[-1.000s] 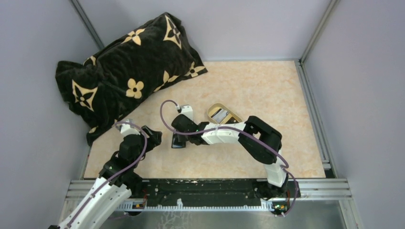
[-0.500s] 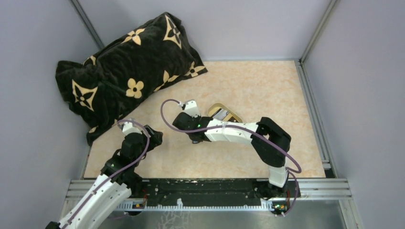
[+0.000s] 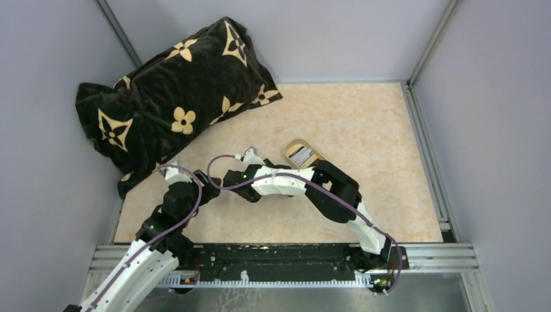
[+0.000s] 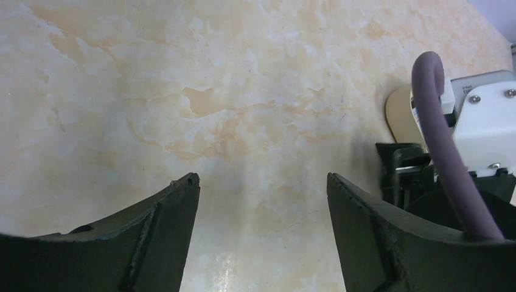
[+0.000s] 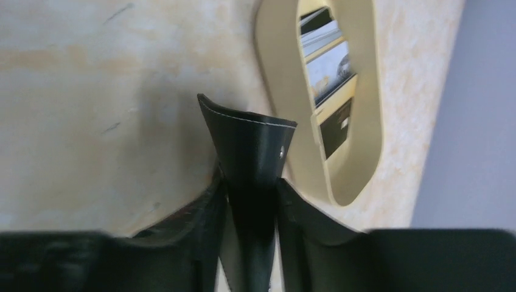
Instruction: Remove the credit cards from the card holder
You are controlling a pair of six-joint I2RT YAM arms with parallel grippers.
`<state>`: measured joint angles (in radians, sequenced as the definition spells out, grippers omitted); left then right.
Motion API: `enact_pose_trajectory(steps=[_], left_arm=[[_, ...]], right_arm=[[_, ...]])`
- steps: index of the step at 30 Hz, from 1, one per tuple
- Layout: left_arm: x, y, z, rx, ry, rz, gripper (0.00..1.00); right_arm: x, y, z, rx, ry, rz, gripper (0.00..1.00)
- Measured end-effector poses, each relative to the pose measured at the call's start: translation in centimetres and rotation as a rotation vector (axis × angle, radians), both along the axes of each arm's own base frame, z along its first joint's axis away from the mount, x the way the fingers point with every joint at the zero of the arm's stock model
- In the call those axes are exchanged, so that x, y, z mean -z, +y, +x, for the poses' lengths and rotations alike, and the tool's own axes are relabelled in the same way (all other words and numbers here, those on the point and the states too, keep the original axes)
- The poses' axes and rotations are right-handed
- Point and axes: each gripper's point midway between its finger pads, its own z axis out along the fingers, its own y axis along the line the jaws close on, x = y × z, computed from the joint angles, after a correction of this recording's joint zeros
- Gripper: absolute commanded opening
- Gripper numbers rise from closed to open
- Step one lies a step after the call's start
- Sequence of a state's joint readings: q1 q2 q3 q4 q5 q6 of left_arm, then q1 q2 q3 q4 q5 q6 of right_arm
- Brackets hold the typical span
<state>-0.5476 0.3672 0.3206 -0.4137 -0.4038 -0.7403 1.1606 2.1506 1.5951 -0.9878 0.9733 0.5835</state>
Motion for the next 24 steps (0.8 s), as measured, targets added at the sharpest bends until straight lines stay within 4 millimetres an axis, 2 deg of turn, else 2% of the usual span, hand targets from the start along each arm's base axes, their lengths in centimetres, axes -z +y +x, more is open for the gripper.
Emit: enact_pose_trajectory(steps=[1,4,8,11,13,16,18,19,20,22,23,24], left_arm=[[-0.2,0.0,0.0,0.0,-0.007,-0.004,0.82],[-0.4,0.2,-0.1,-0.006,-0.018,-0.008,0.83],[-0.4,0.3,-0.1,-0.011,-0.017,-0.005,0.85],[-0.4,0.3,-0.1,-0.009,-0.017,-0.004,0.91],[-0.4,0.0,0.0,0.003,-0.019,-0.004,0.9],[-0.4,-1.0,0.4,0.051,-0.021,-0.003,0.69],[-0.3,-2.1,0.7,0.106,-0.014,0.002,0.29],[-0.2,-2.6,0.9,0.126,-0.011,0.0,0.06],[0.0,-3.4,1.1,0.163,-0.005,0.002,0.01],[0.1,-5.0,1.4,0.238,-0.005,-0.006,0.0],[0.1,-5.9,1.5,0.278,-0.004,-0.02,0.0],[0.1,-6.8,1.6,0.317,-0.005,-0.034,0.0]], right_arm=[[0.1,0.3,-0.3,-0.012,0.003,-0.005,0.49],[0.4,2.2,-1.4,-0.048,0.048,0.049,0.6],[1.0,4.5,-2.7,-0.088,0.115,0.161,0.63],[0.2,5.1,-3.4,-0.113,0.136,0.238,0.63],[-0.7,5.0,-3.9,-0.127,0.139,0.299,0.63],[-2.5,4.4,-4.2,-0.134,0.127,0.4,0.6],[-3.2,3.4,-4.3,-0.127,0.117,0.469,0.54],[-3.3,2.9,-4.2,-0.12,0.113,0.485,0.52],[-3.3,2.2,-4.1,-0.105,0.11,0.508,0.51],[-2.8,0.8,-3.6,-0.072,0.102,0.527,0.48],[-2.4,0.3,-3.3,-0.056,0.098,0.53,0.45],[-2.1,-0.1,-3.1,-0.043,0.096,0.534,0.37]])
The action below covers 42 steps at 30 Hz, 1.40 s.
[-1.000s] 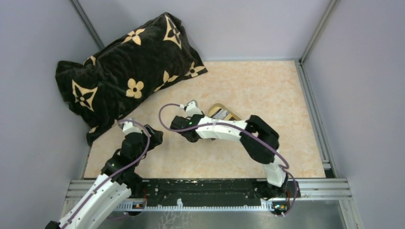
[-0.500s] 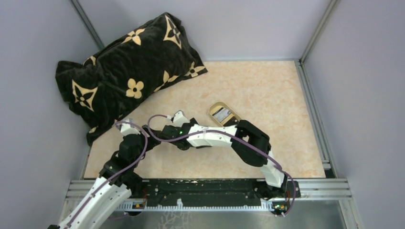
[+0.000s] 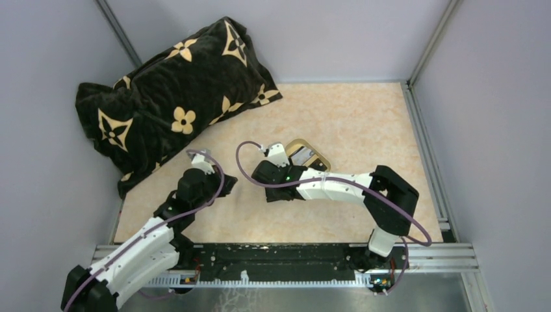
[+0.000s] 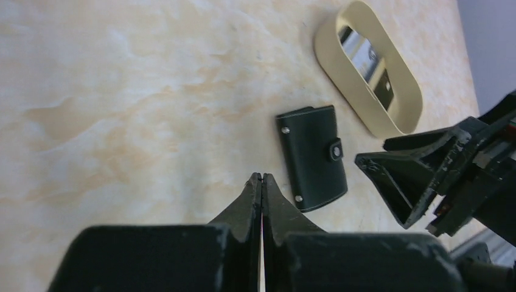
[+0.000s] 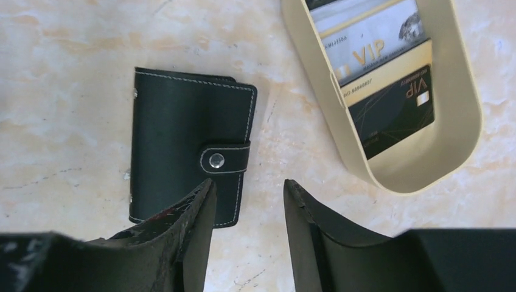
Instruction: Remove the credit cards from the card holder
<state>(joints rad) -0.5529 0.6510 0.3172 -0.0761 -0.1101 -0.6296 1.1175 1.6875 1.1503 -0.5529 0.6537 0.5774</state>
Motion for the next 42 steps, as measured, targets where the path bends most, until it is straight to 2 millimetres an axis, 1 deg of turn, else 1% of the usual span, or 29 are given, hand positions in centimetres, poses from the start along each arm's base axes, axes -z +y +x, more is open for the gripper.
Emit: enact_pose_trajectory(steps=[2,3,4,6,8,10,12,14,16,18,21,23,24,25,26,27,30,31,33,36,38,42], left_arm=[[0.4,-1.8,0.1,0.068,0.015,-0.019,0.0],[0.9,-2.8,0.1,0.1,0.028,-0.021,0.01],[1.5,-3.6,-0.1,0.128,0.047,-0.018,0.06],[2.7,-5.2,-0.5,0.185,0.081,-0.006,0.19],[3.3,-6.6,-0.7,0.23,0.095,0.003,0.26],[3.3,-7.8,-0.5,0.258,0.095,0.006,0.34],[3.0,-8.8,0.1,0.271,0.086,0.007,0.34],[2.8,-9.6,1.0,0.276,0.074,0.01,0.32],[3.0,-9.9,1.4,0.275,0.075,0.017,0.28],[3.6,-10.1,1.8,0.271,0.086,0.03,0.24],[4.9,-10.3,2.2,0.264,0.113,0.049,0.16],[5.8,-10.3,2.3,0.259,0.13,0.058,0.13],[6.3,-10.3,2.3,0.259,0.138,0.064,0.12],[6.8,-10.3,2.3,0.259,0.149,0.07,0.1],[7.3,-10.4,2.3,0.259,0.158,0.073,0.09],[7.7,-10.4,2.3,0.258,0.167,0.077,0.08],[8.3,-10.5,2.4,0.252,0.179,0.074,0.07],[8.4,-10.6,2.5,0.25,0.178,0.07,0.06],[8.4,-10.6,2.6,0.246,0.178,0.068,0.06],[8.5,-10.7,2.8,0.241,0.177,0.066,0.06],[8.6,-10.8,2.9,0.236,0.177,0.063,0.06],[8.6,-10.8,3.0,0.231,0.182,0.055,0.05]], right_arm=[[0.8,-0.5,0.0,0.014,0.011,0.015,0.06],[1.1,-0.6,-0.1,0.012,0.019,0.028,0.0],[1.4,-0.8,-0.2,0.017,0.029,0.051,0.0],[1.7,-0.9,-0.4,0.022,0.043,0.087,0.0],[1.7,-0.8,-0.1,0.028,0.043,0.106,0.0],[1.9,-0.4,0.1,0.026,0.047,0.126,0.0],[2.4,0.3,0.3,0.02,0.052,0.146,0.0],[3.5,0.9,0.2,0.01,0.073,0.147,0.0],[4.2,1.3,0.1,0.002,0.086,0.155,0.0],[4.3,1.5,0.1,-0.002,0.086,0.164,0.0],[4.3,1.7,0.2,-0.004,0.085,0.175,0.0],[4.3,1.6,0.4,-0.004,0.081,0.181,0.0],[4.3,1.6,0.4,-0.004,0.082,0.181,0.05],[4.3,1.6,0.4,-0.005,0.081,0.182,0.13],[4.2,1.7,0.5,-0.005,0.081,0.184,0.19],[4.2,1.7,0.5,-0.006,0.08,0.185,0.24],[4.1,1.6,0.7,-0.011,0.076,0.181,0.35],[4.1,1.6,0.7,-0.012,0.075,0.179,0.37],[4.1,1.5,0.8,-0.012,0.073,0.178,0.42],[4.1,1.5,0.9,-0.01,0.07,0.178,0.53],[4.0,1.6,1.0,-0.011,0.063,0.179,0.56],[3.9,1.4,1.4,-0.009,0.053,0.175,0.54]])
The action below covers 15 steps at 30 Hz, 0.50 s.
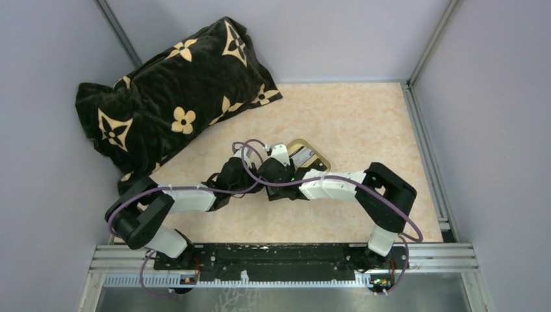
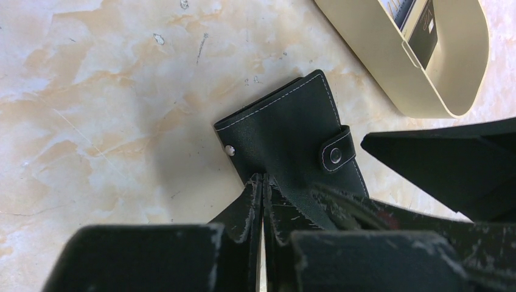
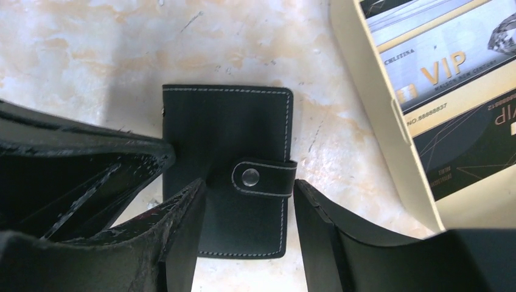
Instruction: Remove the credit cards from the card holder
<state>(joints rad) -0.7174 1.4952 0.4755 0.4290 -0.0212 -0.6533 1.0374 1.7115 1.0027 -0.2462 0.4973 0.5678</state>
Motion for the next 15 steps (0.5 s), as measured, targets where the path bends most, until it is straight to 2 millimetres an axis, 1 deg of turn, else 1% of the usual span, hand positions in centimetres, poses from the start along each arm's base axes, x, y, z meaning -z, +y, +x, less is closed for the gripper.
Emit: enact_pose_trajectory(steps=[3,6,8,11,15], left_arm=[[0.0,0.0,0.0,-0.003,0.002,-0.002,0.05],[0.0,0.0,0.0,-0.006,0.003,-0.002,0.05],[0.0,0.1,0.1,-0.008,0.001,-0.002,0.05],[-0.1,0.3,0.1,-0.015,0.0,0.0,0.06],[0.1,0.6,0.1,-0.024,0.004,0.009,0.06]], right_arm=[[0.1,-0.3,0.6,0.016,-0.007,-0.012,0.51],[0.5,-0.1,1.3,0.027,-0.007,-0.017,0.5],[0.8,-0.1,1.5,0.031,-0.004,-0.017,0.47],[0.9,-0.1,1.9,0.037,0.004,-0.003,0.35],[0.9,-0.2,2.4,0.05,0.009,0.015,0.11]])
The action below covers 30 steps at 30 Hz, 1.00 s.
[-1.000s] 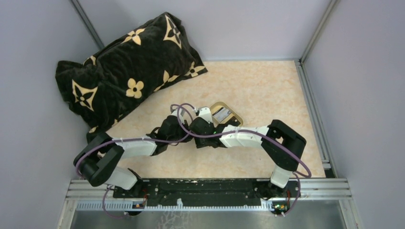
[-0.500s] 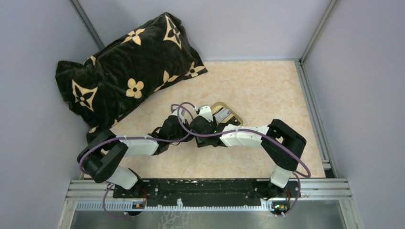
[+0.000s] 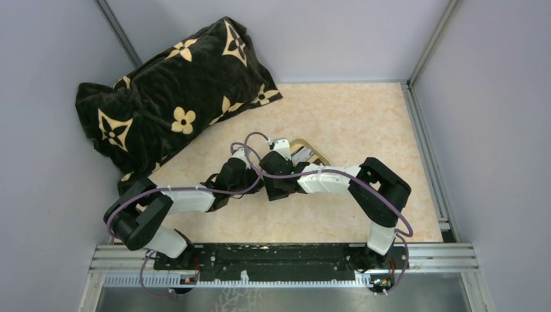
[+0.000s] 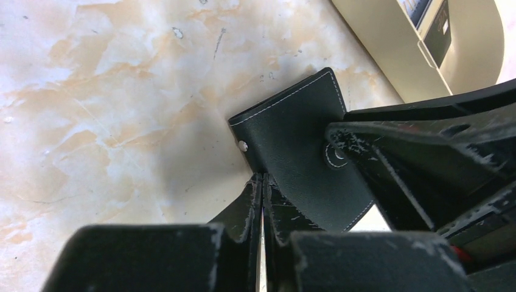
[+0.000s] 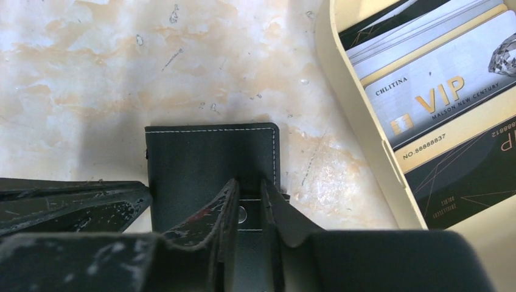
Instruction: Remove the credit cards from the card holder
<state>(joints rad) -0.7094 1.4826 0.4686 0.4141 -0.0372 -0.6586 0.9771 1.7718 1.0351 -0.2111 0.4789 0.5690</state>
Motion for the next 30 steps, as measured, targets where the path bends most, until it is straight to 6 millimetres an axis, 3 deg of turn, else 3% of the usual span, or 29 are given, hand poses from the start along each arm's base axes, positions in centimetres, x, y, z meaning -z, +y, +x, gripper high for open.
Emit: enact_pose_trajectory(steps=[1,2,11,14,16,17,19,21,23,26,28,30], left_arm=[[0.1,0.1,-0.1,-0.002,0.003,0.004,0.06],[0.2,0.2,-0.1,-0.005,0.005,0.007,0.06],[0.2,0.5,-0.1,-0.008,0.01,0.011,0.1],[-0.7,0.4,-0.3,-0.001,0.003,-0.003,0.27],[-2.3,0.2,-0.4,0.007,-0.024,-0.035,0.68],[-3.3,0.0,-0.3,0.008,-0.043,-0.055,0.78],[-5.2,-0.2,-0.1,0.001,-0.076,-0.103,0.85],[-6.5,-0.5,0.1,-0.009,-0.101,-0.147,0.79],[-6.4,-0.6,0.2,-0.018,-0.094,-0.161,0.55],[-4.7,-0.7,0.1,-0.03,-0.035,-0.158,0.05],[-3.2,-1.1,-0.4,-0.021,0.017,-0.154,0.0],[-2.2,-1.4,-0.8,-0.006,0.058,-0.159,0.0]], right_arm=[[0.0,0.0,0.1,0.002,0.001,0.006,0.02],[0.0,0.0,0.1,0.004,0.003,0.01,0.0],[0.2,0.1,0.2,0.003,0.011,0.028,0.0],[0.2,0.4,-0.1,-0.015,0.031,0.08,0.0],[0.1,0.7,-0.4,-0.032,0.048,0.118,0.0],[0.1,0.8,-0.6,-0.037,0.057,0.136,0.0],[0.0,0.7,-1.5,-0.047,0.068,0.178,0.0],[-0.2,0.1,-3.0,-0.061,0.082,0.208,0.0],[-0.9,-0.8,-4.4,-0.077,0.08,0.232,0.02],[-2.5,-1.3,-4.8,-0.084,0.046,0.257,0.19],[-3.5,-1.4,-4.5,-0.084,0.016,0.264,0.32],[-3.6,-1.7,-4.3,-0.086,-0.001,0.249,0.38]])
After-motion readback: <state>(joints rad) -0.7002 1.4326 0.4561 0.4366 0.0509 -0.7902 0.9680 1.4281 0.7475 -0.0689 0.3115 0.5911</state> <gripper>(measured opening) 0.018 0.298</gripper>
